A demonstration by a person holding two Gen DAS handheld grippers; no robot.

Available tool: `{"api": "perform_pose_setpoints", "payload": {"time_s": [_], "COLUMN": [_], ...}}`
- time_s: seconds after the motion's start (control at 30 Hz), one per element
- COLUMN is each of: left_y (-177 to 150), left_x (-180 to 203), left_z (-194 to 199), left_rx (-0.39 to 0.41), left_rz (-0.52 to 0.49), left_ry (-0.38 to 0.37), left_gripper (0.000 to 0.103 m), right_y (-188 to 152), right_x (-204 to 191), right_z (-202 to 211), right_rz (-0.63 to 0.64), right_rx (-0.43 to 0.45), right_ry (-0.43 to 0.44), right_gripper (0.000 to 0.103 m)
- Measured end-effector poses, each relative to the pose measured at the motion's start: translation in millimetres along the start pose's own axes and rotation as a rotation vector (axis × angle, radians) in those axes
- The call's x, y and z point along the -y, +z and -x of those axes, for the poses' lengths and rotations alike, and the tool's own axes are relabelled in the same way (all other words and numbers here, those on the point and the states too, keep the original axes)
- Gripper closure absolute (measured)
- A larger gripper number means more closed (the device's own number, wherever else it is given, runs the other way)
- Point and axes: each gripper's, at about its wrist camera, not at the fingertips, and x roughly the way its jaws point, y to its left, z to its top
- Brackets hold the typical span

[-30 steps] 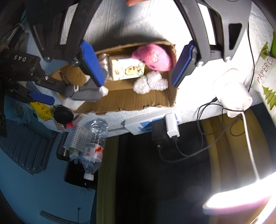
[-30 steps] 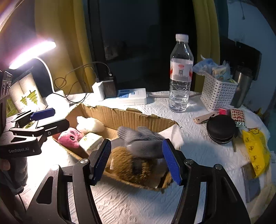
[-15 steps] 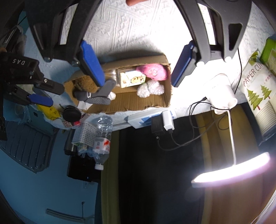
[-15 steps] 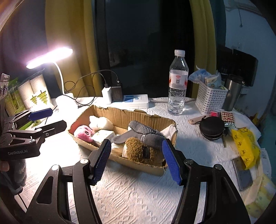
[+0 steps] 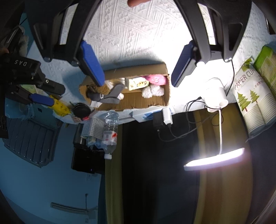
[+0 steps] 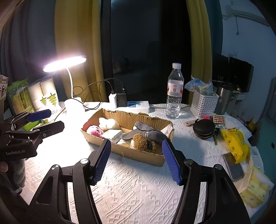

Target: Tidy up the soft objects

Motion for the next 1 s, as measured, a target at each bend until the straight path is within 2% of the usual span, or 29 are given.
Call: {"api": "perform_pose_setpoints", "payload": {"time_s": [0.13, 0.2, 0.23, 0.8, 1.0], "left_y": [-3, -4, -4, 7, 12], "left_x": [0, 0, 0, 17, 23], "left_z": [18, 26, 30, 111, 131], "left_rx": [0.025, 0.035, 0.046, 0.195, 0.220], "left_rz": [0.002, 0.003, 0.005, -0.016, -0.030], "left_ry": [0.001, 0.002, 0.001, -0.023, -0.014], "left_gripper": [0.021, 0.010, 0.010, 0.009, 0.006], "right_y": [-2, -2, -2, 2, 4], "right_x": [-7, -10, -12, -36, -40], "right_z": [19, 26, 30, 108, 134], "right_rz": [0.005, 0.006, 0.006, 0.029, 0.031], "right_rx": [0.025, 0.037, 0.045, 0.173, 0.207], "right_ry": [-0.007, -0.012, -0.013, -0.041, -0.051], "right_gripper": [0.037, 0.034, 0.030, 0.030, 0.030]}}
